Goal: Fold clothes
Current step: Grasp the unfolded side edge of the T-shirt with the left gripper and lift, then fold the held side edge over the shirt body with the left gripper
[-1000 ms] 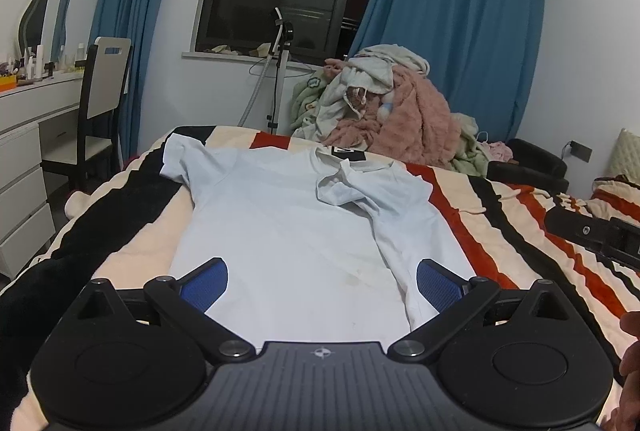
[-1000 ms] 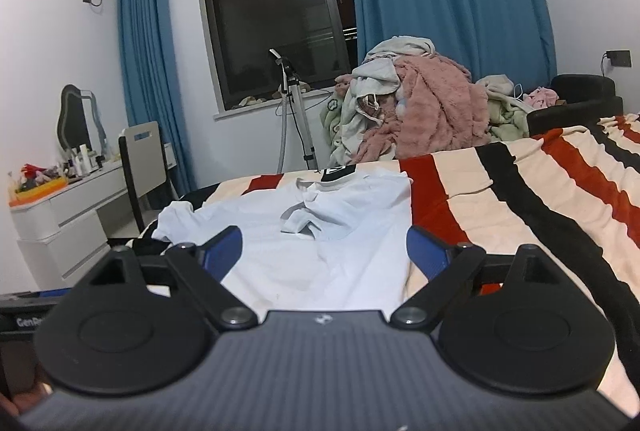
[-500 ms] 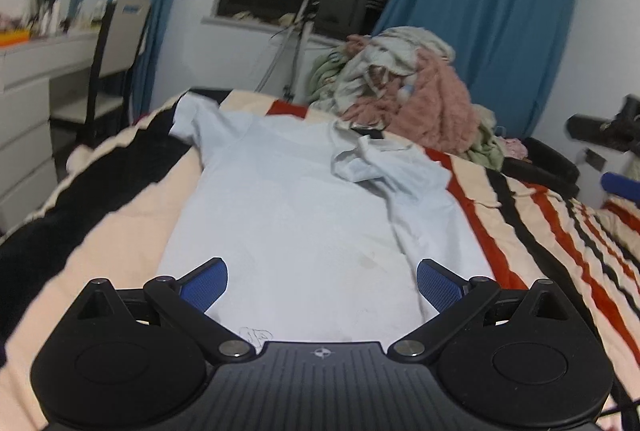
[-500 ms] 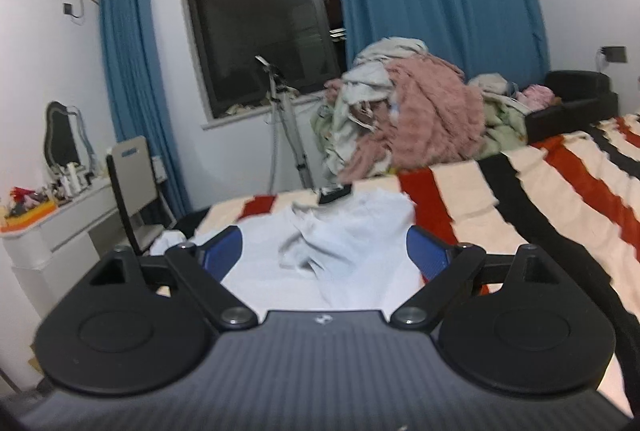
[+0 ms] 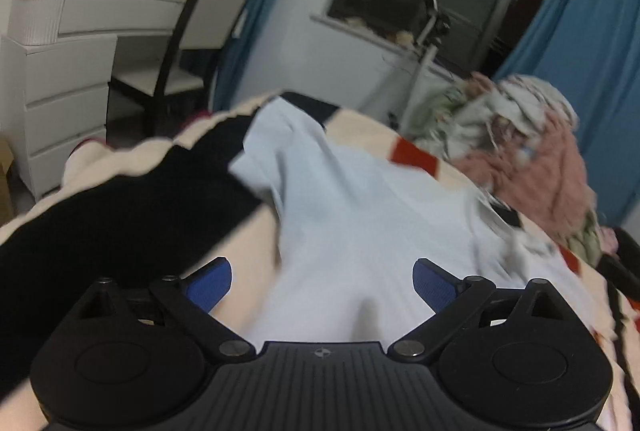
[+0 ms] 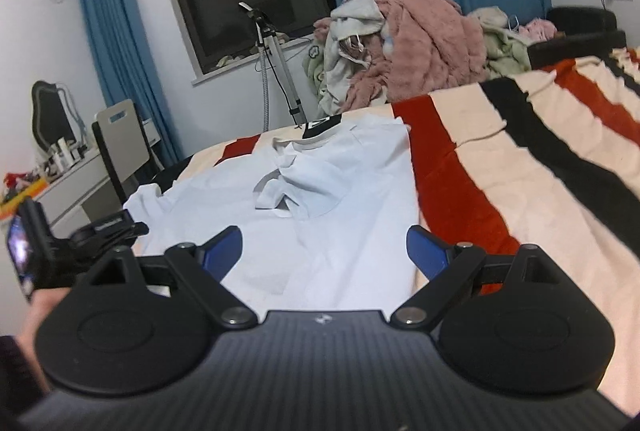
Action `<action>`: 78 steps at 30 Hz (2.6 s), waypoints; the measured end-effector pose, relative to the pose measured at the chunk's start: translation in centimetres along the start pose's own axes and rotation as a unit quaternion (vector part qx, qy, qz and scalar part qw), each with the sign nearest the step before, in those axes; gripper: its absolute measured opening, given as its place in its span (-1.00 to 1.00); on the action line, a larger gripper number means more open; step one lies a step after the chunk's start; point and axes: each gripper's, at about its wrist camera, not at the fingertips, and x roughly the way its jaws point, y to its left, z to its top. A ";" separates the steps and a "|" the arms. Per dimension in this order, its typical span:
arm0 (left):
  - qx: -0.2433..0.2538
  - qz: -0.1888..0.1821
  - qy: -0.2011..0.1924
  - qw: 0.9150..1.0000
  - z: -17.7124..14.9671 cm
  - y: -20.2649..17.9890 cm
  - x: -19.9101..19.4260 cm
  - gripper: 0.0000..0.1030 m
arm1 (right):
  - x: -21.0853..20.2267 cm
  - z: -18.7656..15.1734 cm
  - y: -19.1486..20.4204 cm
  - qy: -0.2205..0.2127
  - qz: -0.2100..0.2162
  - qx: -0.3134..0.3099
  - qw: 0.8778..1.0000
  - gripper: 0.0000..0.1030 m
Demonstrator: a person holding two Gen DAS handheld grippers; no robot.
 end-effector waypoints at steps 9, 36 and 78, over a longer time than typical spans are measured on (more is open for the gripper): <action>-0.071 -0.018 -0.041 0.997 3.7 2.0 8.3 0.71 | 4.6 -0.8 -1.4 0.049 -0.001 0.037 0.998 0.75; 0.326 -0.054 -0.046 0.943 1.1 -33.7 7.2 -0.87 | 1.9 1.0 -5.0 0.014 -0.038 0.081 0.996 0.75; 0.013 -0.014 0.245 0.969 -9.8 1.2 -16.5 0.61 | -1.3 -1.9 -1.2 0.035 -0.044 -0.026 0.998 0.75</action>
